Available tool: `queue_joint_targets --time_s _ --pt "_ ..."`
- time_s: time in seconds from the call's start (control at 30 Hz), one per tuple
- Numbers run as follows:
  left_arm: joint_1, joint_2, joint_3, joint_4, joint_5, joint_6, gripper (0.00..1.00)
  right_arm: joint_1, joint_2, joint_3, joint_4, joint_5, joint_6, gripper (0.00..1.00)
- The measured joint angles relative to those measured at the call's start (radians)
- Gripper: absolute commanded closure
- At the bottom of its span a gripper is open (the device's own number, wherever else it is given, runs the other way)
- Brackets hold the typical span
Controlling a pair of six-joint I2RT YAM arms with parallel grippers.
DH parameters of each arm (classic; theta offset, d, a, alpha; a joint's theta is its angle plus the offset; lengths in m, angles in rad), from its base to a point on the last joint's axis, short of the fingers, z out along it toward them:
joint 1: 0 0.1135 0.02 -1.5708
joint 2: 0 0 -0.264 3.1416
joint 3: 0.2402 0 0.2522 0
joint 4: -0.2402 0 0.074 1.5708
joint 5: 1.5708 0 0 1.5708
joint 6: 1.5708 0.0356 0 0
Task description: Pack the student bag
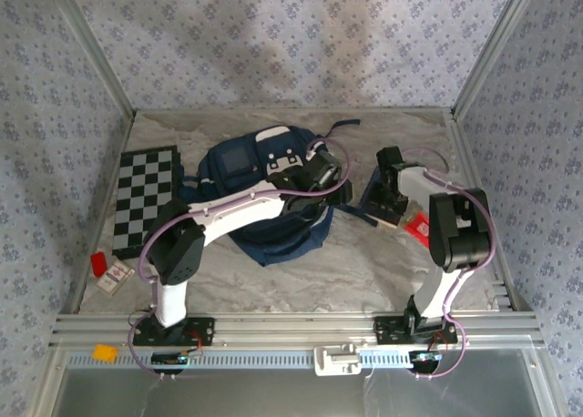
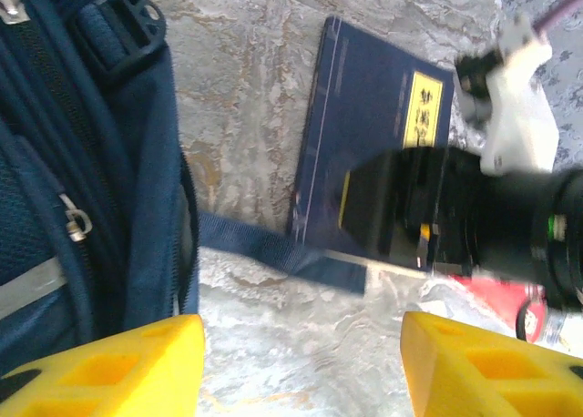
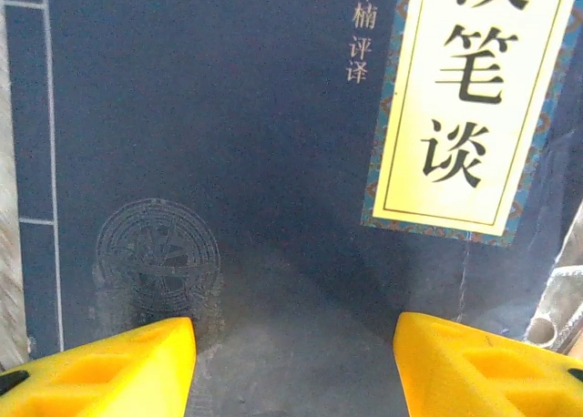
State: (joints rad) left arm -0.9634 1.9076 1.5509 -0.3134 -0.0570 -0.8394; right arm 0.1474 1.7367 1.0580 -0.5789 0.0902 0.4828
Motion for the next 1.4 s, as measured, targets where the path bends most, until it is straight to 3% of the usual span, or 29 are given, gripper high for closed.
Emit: queue_joint_targets --time_s 0.3,0.43,0.63,0.93,1.4 --pt "-0.063 0.120 0.101 -0.008 0.008 -0.095 0.45 0.000 -0.208 -0.157 -0.076 -0.066 0.025 0.37" --pt "-0.078 0.188 0.174 -0.026 0.004 -0.111 0.49 -0.071 -0.249 -0.148 -0.084 -0.146 0.024 0.38" --pt "-0.077 0.283 0.251 -0.030 0.005 -0.140 0.59 -0.155 -0.254 -0.137 -0.084 -0.220 0.021 0.43" --pt "-0.078 0.409 0.332 -0.048 0.042 -0.154 0.61 -0.252 -0.257 -0.208 -0.070 -0.245 0.022 0.45" --pt "-0.080 0.475 0.356 -0.064 0.091 -0.157 0.66 -0.240 -0.224 -0.246 -0.024 -0.286 0.021 0.45"
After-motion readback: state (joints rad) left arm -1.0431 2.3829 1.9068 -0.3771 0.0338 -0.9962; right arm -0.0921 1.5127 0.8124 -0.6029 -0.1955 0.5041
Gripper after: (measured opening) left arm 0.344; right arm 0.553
